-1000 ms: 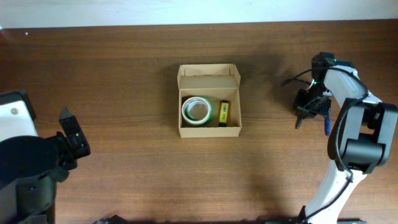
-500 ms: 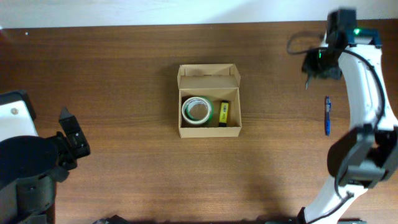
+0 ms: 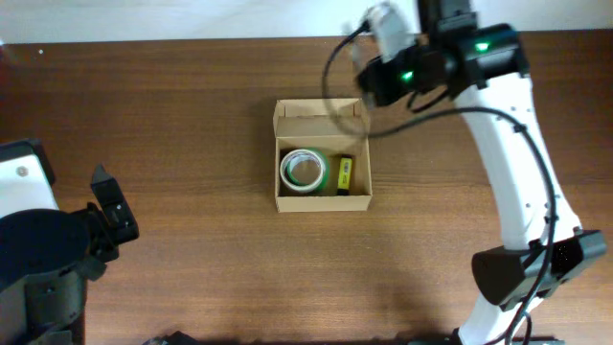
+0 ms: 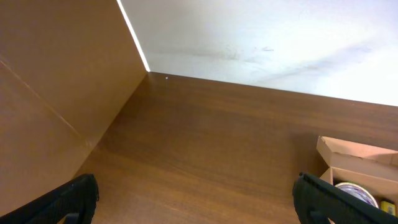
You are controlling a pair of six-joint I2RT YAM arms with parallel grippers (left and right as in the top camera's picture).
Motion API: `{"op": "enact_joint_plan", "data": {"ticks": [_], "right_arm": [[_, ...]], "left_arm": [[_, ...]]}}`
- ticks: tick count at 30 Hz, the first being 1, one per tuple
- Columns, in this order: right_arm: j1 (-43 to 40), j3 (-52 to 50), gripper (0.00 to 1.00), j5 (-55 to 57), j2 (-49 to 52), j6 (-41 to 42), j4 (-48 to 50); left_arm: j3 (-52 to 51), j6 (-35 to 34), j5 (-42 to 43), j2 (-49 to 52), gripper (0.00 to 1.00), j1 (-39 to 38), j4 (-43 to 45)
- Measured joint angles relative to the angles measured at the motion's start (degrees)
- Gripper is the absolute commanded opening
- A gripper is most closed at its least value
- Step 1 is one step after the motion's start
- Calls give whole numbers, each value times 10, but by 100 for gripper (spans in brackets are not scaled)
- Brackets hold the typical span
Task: Pack container
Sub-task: 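Lift the grey marker and carry it over the box, then lower the grey marker into the box beside the tape rolls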
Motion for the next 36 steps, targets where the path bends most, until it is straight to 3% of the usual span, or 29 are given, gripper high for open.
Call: {"op": "enact_joint_plan", "data": {"ticks": [12,18,27,36], "right_arm": [[78,-17,4,-123,18,-282,-208],[78,-107,4,-134,40,-377,-216],[78,-253,4,-136,59,-419,-126],[78,-271,4,-136,59,-423,-99]], "left_arm": [[0,0,-3,0,99,0,0],[0,0,-3,0,100,0,0],[0,0,-3,0,99,0,0],[0,0,-3,0,99,0,0]]}}
